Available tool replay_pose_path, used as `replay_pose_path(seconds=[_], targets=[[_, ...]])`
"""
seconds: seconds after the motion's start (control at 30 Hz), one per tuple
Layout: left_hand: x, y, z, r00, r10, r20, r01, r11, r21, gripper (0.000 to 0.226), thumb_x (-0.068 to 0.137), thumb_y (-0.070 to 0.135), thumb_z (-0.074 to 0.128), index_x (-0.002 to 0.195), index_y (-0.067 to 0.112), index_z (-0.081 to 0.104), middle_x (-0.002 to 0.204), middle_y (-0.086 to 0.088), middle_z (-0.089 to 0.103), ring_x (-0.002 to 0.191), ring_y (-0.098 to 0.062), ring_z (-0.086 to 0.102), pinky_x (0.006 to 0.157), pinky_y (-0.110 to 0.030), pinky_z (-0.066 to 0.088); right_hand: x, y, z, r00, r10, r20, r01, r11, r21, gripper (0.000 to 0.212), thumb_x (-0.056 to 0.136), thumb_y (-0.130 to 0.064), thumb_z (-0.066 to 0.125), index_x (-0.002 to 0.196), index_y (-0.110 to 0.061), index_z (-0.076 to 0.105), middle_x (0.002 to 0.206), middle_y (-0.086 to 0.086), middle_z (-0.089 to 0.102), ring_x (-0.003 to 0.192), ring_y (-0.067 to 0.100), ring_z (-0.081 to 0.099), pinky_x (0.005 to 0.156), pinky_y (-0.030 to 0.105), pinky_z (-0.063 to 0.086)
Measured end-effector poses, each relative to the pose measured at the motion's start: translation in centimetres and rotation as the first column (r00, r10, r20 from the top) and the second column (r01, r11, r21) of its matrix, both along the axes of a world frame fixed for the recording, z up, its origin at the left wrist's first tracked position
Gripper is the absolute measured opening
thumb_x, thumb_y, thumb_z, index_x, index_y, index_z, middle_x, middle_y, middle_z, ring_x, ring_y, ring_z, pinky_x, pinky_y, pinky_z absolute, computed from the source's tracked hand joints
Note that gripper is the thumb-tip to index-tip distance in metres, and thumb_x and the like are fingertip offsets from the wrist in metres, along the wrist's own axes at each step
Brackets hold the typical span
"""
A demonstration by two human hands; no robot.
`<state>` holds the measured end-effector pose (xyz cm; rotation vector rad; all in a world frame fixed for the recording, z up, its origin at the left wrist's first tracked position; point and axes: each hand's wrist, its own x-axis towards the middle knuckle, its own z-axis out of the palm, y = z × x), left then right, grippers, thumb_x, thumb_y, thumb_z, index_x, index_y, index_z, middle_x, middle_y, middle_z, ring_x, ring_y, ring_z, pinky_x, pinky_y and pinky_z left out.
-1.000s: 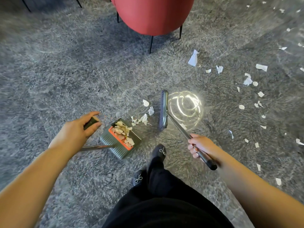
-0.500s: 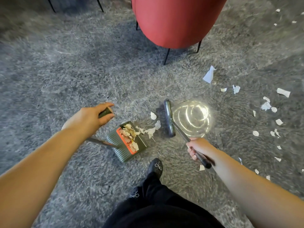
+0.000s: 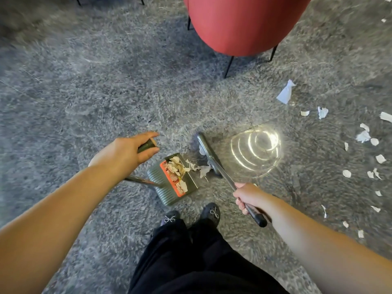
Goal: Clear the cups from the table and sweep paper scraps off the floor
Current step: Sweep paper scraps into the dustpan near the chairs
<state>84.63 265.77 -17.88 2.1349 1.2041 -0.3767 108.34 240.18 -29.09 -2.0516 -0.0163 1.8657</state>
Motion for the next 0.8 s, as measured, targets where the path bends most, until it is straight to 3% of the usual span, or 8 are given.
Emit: replay_pose_path(seconds=[0.1,0.23,0.47,0.6,0.7,0.8], targets=[[0.1,0.6,0.4,0.997,-0.077,-0.029,0.078,0.997,0.006,0.058,0.076,0.072,0.039,0.134,0.065,0.035,0.094,0.005,0.066,0.063,-0.013,0.061,0.057,-0.035,0.055,-2.2,-0.3,-0.2,1.0,0.005,-0.021,-0.005,1.0,0.008,0.057,0.094,-0.001,0.036,0.144,-0.027,0.035,0.05,0.001,0.043,0.037,0.012,0.038,0.039,0.02,0.035],[0.1,1.7,0.1,0.992,-0.126,-0.015,0.126,0.992,0.028,0.051,0.086,0.065,0.047,0.135,0.061,0.037,0.099,0.002,0.066,0.067,-0.016,0.061,0.065,-0.039,0.057,-5.6,-0.3,-0.5,0.99,-0.101,-0.098,0.1,0.995,-0.013,0.064,0.096,-0.004,0.038,0.15,-0.034,0.022,0.052,0.001,0.038,0.035,0.011,0.035,0.038,0.017,0.03],[-2.5,2.2,-1.0,0.984,-0.141,0.113,0.139,0.99,0.023,0.046,0.086,0.064,0.051,0.131,0.063,0.041,0.099,0.016,0.063,0.072,-0.004,0.06,0.061,-0.028,0.05,-9.0,-1.1,0.9,0.973,-0.138,-0.182,0.142,0.99,0.007,0.066,0.094,-0.007,0.04,0.151,-0.033,0.018,0.051,-0.002,0.045,0.04,0.01,0.037,0.039,0.019,0.032],[-4.2,2.5,-1.4,0.975,-0.164,0.15,0.162,0.987,0.021,0.043,0.089,0.057,0.056,0.13,0.062,0.042,0.1,0.015,0.065,0.072,-0.002,0.062,0.065,-0.027,0.053,-9.2,-1.4,2.0,0.931,-0.241,-0.274,0.255,0.967,0.018,0.053,0.096,-0.006,0.034,0.143,-0.029,0.029,0.056,-0.002,0.041,0.04,0.007,0.034,0.037,0.019,0.031],[-4.7,2.5,-1.4,0.975,-0.174,0.134,0.173,0.985,0.022,0.041,0.089,0.059,0.054,0.128,0.063,0.042,0.091,0.017,0.064,0.058,-0.003,0.061,0.055,-0.026,0.05,-10.1,-1.9,3.1,0.914,-0.285,-0.289,0.311,0.949,0.048,0.038,0.097,-0.006,0.031,0.126,-0.03,0.039,0.057,-0.003,0.04,0.039,0.005,0.034,0.036,0.018,0.03],[-4.9,3.4,-1.4,0.975,-0.188,0.115,0.187,0.982,0.02,0.044,0.089,0.061,0.052,0.131,0.062,0.041,0.092,0.018,0.062,0.063,-0.001,0.059,0.053,-0.023,0.046,-11.3,-2.5,4.1,0.913,-0.323,-0.247,0.349,0.934,0.069,0.043,0.098,-0.006,0.031,0.137,-0.026,0.037,0.062,0.0,0.034,0.038,0.006,0.032,0.036,0.017,0.028]])
